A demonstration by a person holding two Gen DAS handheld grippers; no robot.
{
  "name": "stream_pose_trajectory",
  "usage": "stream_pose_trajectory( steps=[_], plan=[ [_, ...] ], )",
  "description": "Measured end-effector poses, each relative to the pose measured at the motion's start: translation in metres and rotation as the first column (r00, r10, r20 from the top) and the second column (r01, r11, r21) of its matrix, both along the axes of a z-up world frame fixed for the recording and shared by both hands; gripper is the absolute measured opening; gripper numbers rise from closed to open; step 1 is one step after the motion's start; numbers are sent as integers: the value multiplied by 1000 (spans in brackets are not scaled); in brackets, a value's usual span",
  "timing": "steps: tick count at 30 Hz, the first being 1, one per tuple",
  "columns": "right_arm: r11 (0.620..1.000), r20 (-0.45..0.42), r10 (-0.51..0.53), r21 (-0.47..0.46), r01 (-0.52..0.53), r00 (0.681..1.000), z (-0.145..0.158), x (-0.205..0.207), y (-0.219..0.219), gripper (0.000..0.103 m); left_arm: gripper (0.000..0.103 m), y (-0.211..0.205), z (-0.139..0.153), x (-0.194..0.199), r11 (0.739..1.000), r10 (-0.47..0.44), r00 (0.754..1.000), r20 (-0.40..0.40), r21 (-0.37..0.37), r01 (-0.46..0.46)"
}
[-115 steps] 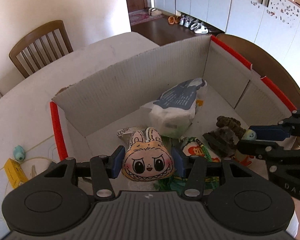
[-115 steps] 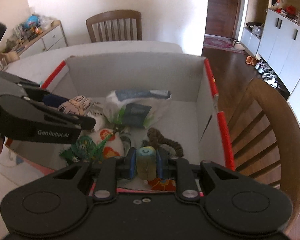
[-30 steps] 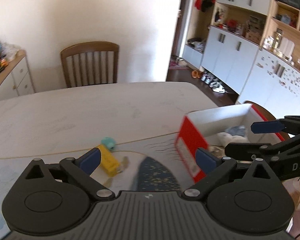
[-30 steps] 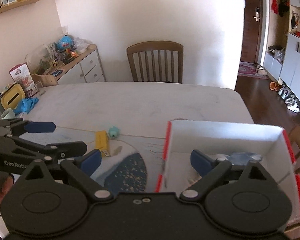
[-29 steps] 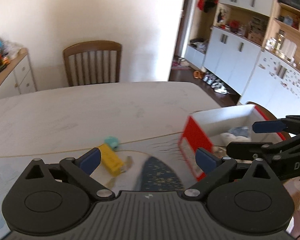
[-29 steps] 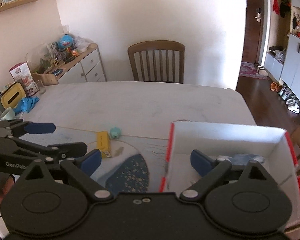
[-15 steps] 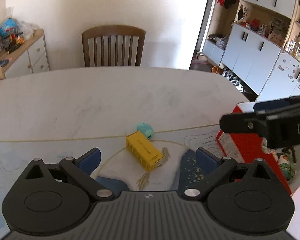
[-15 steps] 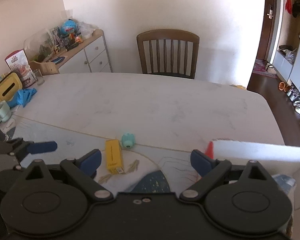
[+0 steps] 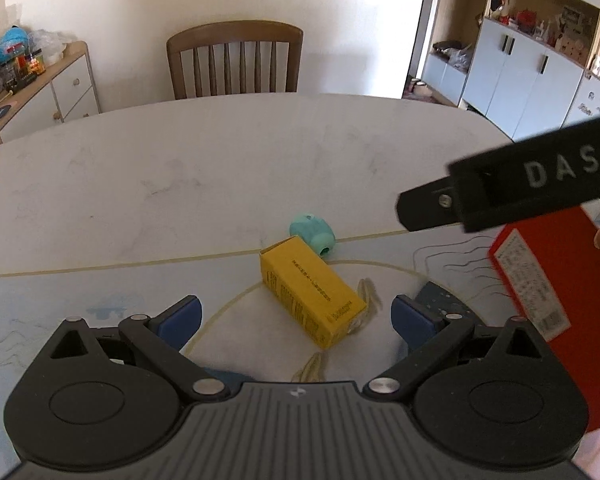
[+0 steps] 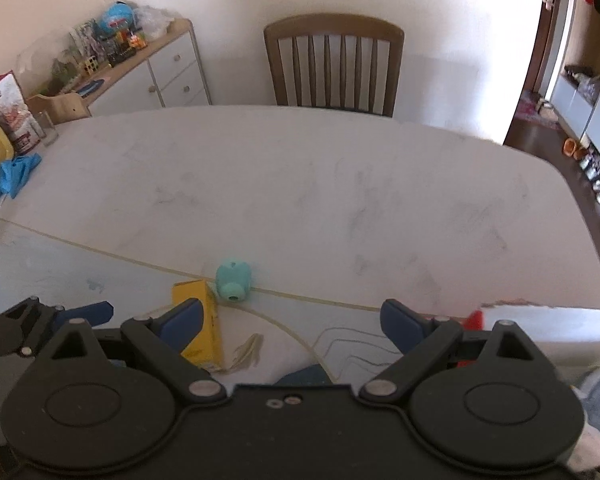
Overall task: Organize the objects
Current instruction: 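Withdraw both tools from the box toward the yellow box and teal toy, then grasp the yellow box with the left tool while the right tool grasps the teal toy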
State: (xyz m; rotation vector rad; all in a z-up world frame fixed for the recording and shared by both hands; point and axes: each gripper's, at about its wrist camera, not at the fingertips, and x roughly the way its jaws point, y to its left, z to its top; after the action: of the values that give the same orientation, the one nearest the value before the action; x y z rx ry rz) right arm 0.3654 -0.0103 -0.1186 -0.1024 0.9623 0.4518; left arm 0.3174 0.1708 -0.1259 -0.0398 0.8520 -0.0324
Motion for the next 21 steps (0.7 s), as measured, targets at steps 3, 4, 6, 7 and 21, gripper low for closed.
stream_pose_trajectory(
  steps=[3, 4, 6, 7, 21],
  plan=[
    [1000, -19, 12, -9, -12, 1000, -8, 9, 7, 94, 102, -1, -9, 10, 1000, 10, 1000, 1, 9, -10],
    [1000, -27, 16, -14, -16, 1000, -11, 12, 10, 94, 102, -1, -12, 13, 1000, 16, 1000, 2, 16, -16],
    [1000, -45, 17, -18, -17, 999, -16, 18, 13, 94, 102, -4, -18, 18, 999, 20, 1000, 5, 26, -20],
    [1000, -53, 16, -18, -17, 998, -18, 20, 13, 93, 102, -5, -22, 20, 999, 23, 1000, 4, 29, -23],
    [999, -91, 47, -9, -48, 995, -29, 33, 31, 92, 100, -13, -43, 31, 998, 63, 998, 30, 22, -64]
  ],
)
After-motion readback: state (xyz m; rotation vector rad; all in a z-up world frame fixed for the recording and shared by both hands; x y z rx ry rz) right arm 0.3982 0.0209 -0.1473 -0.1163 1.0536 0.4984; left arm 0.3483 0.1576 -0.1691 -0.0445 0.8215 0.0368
